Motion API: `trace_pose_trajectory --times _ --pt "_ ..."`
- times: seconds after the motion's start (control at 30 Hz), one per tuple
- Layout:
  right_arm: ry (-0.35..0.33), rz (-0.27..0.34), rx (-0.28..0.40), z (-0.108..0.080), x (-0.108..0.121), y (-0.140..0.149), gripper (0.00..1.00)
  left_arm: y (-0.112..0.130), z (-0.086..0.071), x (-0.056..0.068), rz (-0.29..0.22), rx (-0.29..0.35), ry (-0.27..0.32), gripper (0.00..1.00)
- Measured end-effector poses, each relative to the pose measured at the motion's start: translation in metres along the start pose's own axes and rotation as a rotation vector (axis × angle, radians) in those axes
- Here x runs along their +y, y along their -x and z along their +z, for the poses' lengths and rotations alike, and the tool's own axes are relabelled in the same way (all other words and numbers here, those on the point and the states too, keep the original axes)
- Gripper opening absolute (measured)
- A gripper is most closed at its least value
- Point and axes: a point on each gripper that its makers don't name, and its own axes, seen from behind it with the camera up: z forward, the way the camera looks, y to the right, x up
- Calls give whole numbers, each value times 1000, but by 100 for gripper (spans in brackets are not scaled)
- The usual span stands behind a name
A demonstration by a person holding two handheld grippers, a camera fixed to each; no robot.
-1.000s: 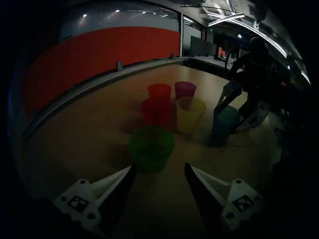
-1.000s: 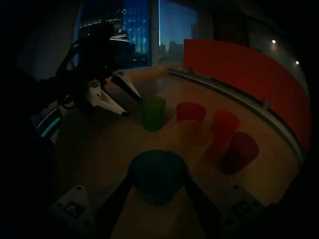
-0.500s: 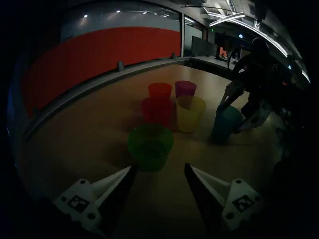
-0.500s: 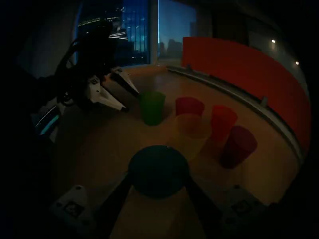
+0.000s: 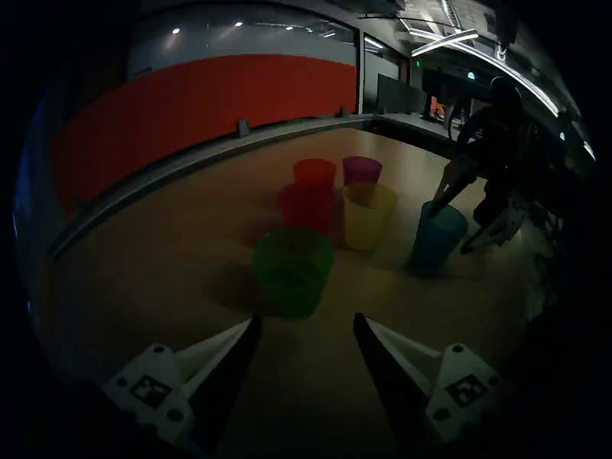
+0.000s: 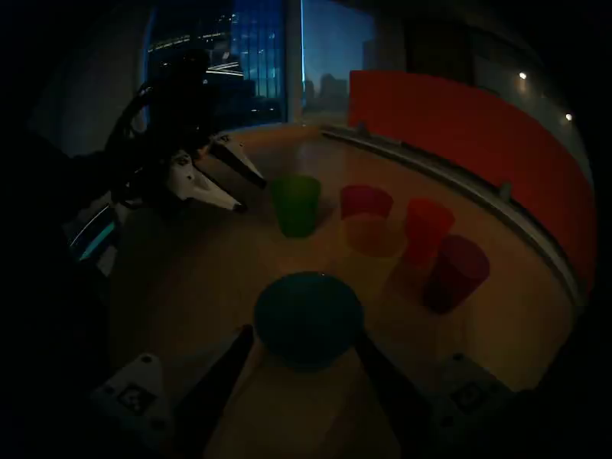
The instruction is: Pour water
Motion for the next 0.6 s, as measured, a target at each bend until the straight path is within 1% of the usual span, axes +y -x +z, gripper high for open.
trace_pose_trajectory --times 0.17,0.3,0.5,0.6 --pt "25 4 -5 -15 1 8 98 0 -12 -2 -6 13 -24 88" --pt "47 13 -9 -32 2 15 98 -2 -23 -3 -17 30 -42 88" --pt "87 27 0 -57 4 21 99 -4 -39 -1 -37 58 -63 88" --pt "105 36 10 -66 5 22 99 -5 -46 2 -43 68 -72 88"
